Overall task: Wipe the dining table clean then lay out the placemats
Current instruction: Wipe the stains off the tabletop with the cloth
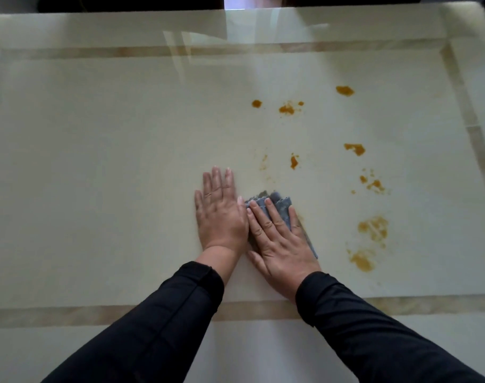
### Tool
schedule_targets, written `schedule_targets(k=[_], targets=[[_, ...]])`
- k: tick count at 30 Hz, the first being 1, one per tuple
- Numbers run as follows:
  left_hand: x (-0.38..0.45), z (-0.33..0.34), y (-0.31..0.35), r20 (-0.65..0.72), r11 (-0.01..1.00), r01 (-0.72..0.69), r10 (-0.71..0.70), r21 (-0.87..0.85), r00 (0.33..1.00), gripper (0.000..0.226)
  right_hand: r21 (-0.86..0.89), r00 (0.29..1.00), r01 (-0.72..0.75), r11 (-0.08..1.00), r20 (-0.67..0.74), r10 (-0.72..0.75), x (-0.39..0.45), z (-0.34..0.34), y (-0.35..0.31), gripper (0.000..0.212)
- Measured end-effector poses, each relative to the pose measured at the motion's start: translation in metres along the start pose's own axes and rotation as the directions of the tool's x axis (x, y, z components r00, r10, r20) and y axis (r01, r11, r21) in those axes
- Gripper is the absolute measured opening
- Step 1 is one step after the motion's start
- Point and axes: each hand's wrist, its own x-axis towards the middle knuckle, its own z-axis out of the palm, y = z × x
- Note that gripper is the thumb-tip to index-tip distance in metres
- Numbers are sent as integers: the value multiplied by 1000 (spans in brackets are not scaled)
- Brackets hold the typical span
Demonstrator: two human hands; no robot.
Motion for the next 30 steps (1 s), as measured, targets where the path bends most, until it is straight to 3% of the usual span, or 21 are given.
schedule_targets(k=[4, 10, 13, 17, 19, 23, 30], targets=[[1, 5, 0, -30, 999, 0, 1, 50, 1000, 66, -68, 994, 108, 992, 29, -106, 13, -9, 37, 73], [-1, 4, 2, -26, 999, 6, -5, 45, 1000, 65, 15, 966, -260, 966, -10, 260, 14, -7, 24, 76], [-1, 4, 2, -28, 999, 3, -1, 50, 1000, 65, 26, 995, -99, 995, -17, 100, -28, 0, 5, 78], [-1, 5, 4, -34, 998, 5, -3, 62, 999, 66, -24, 988, 149, 989, 35, -148, -11, -6, 45, 75], [-1, 5, 4, -36, 998, 15, -13, 68, 999, 66, -39, 993, 114, 993, 50, -112, 25, -14, 66, 73], [-1, 6, 4, -37, 997, 25, -22, 72, 999, 65, -3, 993, -114, 993, 19, 114, 59, -22, 66, 69], [0, 5, 6, -39, 996, 26, -22, 86, 999, 66, -19, 984, 176, 984, 31, -175, 70, -22, 64, 67]])
